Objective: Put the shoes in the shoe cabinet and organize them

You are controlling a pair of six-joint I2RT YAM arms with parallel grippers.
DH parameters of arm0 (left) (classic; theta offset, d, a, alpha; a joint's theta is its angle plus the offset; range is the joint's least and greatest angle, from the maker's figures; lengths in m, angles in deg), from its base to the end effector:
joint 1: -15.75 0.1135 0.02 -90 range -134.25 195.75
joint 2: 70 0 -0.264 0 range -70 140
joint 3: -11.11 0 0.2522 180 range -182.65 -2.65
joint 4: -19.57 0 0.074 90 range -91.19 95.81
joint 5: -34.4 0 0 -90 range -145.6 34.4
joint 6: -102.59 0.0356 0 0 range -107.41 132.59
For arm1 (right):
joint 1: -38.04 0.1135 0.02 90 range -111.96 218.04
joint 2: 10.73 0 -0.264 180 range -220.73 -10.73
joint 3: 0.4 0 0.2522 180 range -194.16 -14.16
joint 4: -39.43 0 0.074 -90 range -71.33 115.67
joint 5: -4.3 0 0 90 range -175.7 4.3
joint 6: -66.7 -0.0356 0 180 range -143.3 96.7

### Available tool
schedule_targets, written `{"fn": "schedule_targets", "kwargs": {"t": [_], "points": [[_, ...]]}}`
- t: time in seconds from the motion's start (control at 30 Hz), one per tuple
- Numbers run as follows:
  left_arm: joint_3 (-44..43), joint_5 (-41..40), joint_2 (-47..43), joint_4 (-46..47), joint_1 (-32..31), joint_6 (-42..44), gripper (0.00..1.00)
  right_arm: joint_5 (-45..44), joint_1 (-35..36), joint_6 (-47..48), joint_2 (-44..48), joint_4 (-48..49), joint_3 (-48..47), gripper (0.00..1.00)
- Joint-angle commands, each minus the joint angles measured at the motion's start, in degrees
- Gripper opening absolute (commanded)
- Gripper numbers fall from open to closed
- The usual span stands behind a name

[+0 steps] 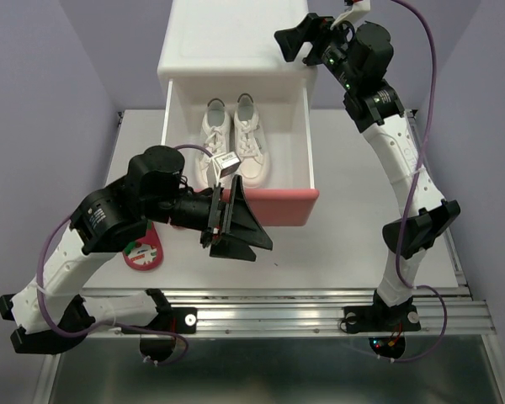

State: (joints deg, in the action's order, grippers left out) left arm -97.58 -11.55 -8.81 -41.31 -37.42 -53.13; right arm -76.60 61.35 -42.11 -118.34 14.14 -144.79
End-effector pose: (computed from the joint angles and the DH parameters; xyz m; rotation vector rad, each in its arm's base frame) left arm 0.0761 -0.1429 0.5077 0.4648 2.2951 -1.9762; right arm 0.3732 0.1669 0.5379 -0.1917 1.3974 0.7216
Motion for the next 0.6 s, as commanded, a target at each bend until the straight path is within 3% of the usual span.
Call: {"fn": "schedule_targets", "kwargs": {"t": [0.0, 0.2, 0.4, 0.57], "points": [[0.4, -8.1, 0.1, -5.5, -0.6, 5.2, 0.95, 1.7, -0.3, -1.4, -2.7, -15.4, 3.5, 1.00], [-3.1, -18.4, 4.5, -10.2, -0.6, 11.1, 0.95, 1.5, -0.3, -1.1, -2.6, -15.4, 3.5, 1.00], [-8.5, -23.7, 10.5, -9.3, -0.2, 17.1, 0.95, 1.4, -0.3, -0.8, -2.4, -15.4, 3.3, 1.00], [-11.2, -22.1, 14.0, -8.5, 4.6, 21.9, 0.95, 1.0, -0.3, -0.6, -2.0, -15.7, 3.2, 1.00]]}}
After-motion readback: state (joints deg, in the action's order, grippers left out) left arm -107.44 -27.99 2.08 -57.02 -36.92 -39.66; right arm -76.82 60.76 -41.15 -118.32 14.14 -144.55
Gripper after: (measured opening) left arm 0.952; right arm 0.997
